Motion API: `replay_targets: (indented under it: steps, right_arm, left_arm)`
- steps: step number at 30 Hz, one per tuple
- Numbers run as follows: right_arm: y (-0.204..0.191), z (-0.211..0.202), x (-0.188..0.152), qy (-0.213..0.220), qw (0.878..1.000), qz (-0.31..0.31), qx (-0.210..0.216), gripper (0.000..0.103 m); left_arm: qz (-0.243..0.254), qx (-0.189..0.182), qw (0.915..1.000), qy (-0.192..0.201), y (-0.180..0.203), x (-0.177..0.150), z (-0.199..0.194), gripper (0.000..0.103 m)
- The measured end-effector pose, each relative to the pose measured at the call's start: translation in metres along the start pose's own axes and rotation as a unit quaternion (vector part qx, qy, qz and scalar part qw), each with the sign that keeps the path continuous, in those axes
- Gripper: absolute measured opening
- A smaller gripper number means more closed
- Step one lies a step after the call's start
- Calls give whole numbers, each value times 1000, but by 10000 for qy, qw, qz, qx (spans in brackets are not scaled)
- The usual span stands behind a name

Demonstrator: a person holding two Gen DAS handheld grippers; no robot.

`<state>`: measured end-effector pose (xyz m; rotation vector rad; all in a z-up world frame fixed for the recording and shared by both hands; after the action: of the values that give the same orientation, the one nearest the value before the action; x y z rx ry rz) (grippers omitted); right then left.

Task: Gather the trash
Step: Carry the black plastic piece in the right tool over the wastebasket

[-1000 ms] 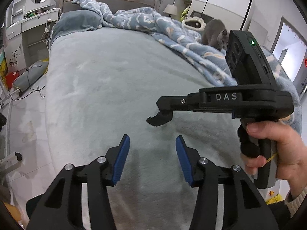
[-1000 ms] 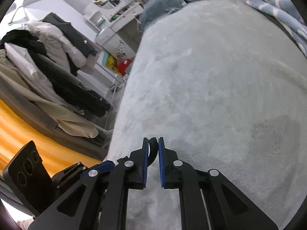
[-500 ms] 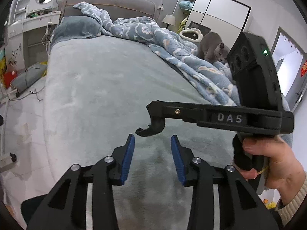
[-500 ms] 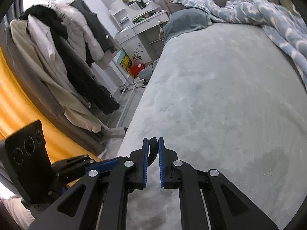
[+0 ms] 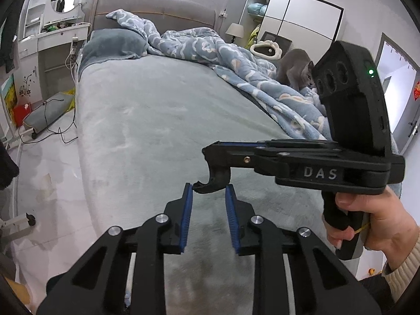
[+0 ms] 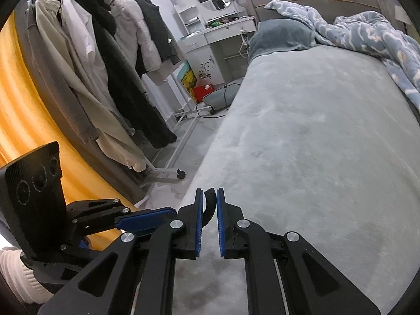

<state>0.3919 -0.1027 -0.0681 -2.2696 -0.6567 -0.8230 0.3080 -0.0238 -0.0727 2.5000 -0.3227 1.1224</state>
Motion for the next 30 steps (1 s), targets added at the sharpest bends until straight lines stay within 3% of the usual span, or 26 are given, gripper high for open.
replay_targets:
  steps: [18, 30]
  right_arm:
    - [-71, 50, 18, -61, 9984, -284, 491, 10]
    - [-113, 93, 12, -375, 9959, -437, 702, 10]
  left_arm:
    - [-83, 144, 9997, 155, -59, -8, -57, 24]
    - [-341, 234, 9991, -121, -109, -34, -81, 24]
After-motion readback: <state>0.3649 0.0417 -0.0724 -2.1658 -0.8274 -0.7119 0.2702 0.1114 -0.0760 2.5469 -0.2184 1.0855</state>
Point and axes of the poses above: each gripper's, at about its wrist camera, not at the fingertips, and z roughly the way its jaws point, y to its right, x to its top, the point moved 5 cm from there along z, roughly the way its jaws point
